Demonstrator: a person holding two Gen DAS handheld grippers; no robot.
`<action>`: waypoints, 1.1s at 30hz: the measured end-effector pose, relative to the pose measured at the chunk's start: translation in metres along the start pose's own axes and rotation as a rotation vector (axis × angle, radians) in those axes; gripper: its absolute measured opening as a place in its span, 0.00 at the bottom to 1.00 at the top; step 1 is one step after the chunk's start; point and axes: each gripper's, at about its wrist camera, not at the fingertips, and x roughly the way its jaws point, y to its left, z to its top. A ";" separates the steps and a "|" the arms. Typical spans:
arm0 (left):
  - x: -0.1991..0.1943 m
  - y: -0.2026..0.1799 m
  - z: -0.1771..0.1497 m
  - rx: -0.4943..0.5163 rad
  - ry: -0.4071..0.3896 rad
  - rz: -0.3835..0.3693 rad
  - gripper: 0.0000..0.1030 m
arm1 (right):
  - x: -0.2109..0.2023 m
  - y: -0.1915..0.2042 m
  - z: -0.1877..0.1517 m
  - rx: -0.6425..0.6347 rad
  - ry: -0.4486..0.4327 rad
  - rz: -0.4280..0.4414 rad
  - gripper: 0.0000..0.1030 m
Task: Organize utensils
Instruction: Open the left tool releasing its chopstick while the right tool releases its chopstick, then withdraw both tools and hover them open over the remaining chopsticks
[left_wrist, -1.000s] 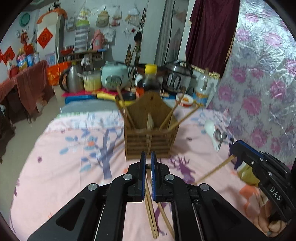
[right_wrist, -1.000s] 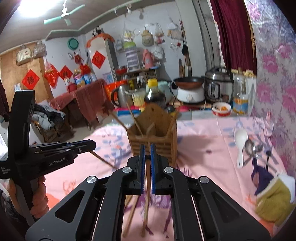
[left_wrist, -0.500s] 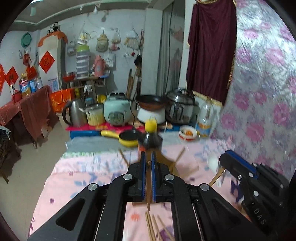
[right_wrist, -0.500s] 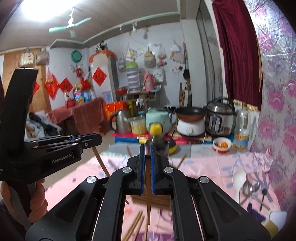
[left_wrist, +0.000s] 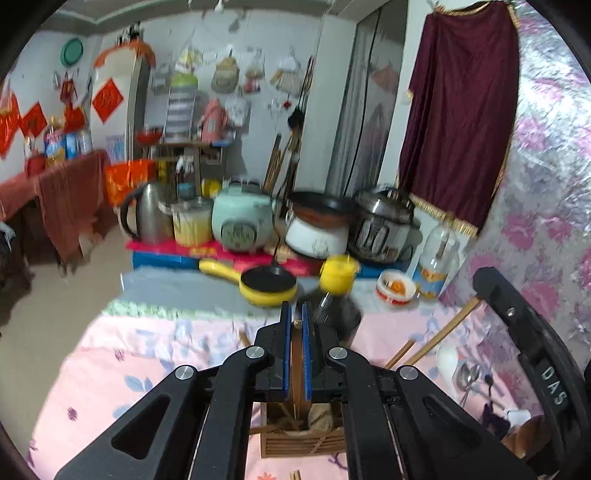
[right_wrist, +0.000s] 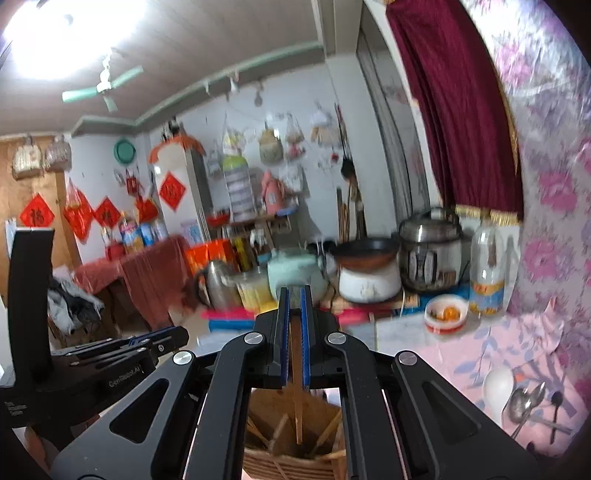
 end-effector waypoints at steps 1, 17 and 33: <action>0.007 0.006 -0.008 -0.016 0.026 0.003 0.06 | 0.005 -0.001 -0.006 0.002 0.024 0.000 0.11; -0.059 0.009 -0.050 0.001 -0.030 0.099 0.71 | -0.058 -0.001 -0.030 0.017 0.060 -0.022 0.31; -0.108 -0.006 -0.138 0.036 -0.029 0.154 0.85 | -0.127 0.009 -0.090 -0.012 0.118 -0.035 0.37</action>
